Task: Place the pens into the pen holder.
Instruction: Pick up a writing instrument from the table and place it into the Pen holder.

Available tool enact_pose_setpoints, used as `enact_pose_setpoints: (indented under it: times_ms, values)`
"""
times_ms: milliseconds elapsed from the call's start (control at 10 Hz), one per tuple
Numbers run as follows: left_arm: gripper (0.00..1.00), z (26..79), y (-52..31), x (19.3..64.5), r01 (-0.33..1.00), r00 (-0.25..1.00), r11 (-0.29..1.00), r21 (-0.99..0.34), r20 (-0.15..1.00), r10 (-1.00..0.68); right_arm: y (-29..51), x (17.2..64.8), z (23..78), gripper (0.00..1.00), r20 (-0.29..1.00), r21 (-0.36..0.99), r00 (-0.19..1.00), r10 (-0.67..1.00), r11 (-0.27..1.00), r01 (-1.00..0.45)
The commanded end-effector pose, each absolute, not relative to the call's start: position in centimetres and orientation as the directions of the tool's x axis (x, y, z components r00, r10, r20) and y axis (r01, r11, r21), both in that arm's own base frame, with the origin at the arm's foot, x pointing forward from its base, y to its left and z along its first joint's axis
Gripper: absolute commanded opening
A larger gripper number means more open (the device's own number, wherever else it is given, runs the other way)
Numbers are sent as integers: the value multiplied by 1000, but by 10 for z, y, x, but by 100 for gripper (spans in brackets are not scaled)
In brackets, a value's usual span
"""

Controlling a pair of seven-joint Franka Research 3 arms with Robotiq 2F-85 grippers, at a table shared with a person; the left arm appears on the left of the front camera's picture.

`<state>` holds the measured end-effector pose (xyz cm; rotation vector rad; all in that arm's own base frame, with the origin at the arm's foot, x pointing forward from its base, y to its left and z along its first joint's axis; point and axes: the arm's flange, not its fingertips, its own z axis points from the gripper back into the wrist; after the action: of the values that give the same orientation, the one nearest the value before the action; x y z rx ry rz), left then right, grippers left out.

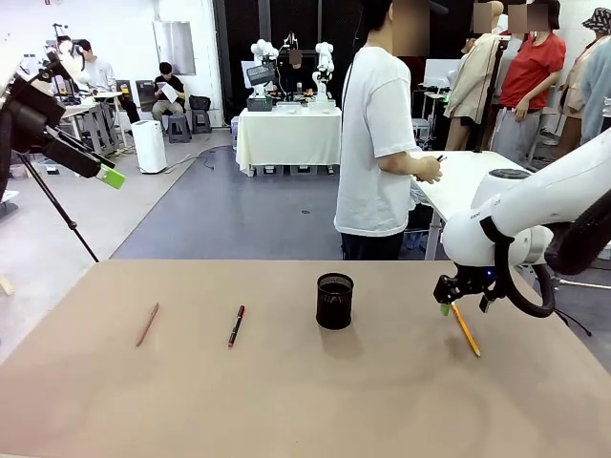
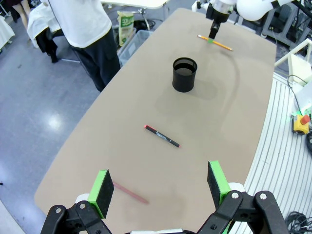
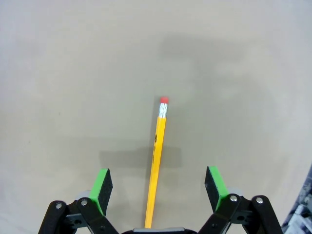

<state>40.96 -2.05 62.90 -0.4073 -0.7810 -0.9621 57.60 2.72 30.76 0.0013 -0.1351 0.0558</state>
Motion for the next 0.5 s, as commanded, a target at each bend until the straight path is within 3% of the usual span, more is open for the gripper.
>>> enact_pose_setpoints:
  times_ms: [0, 300, 400]
  values:
    - [100, 629, -21, 408, 849, 329, 527, 28, 752, -571, 29, 592, 305, 100, 124, 5, 992, 7, 1000, -8]
    - [100, 629, -21, 408, 849, 329, 527, 28, 752, -571, 24, 608, 296, 98, 102, 1, 994, -26, 1000, 26]
    - [100, 629, -21, 408, 849, 329, 527, 28, 752, -571, 23, 611, 294, 82, 108, -7, 994, 7, 1000, -6]
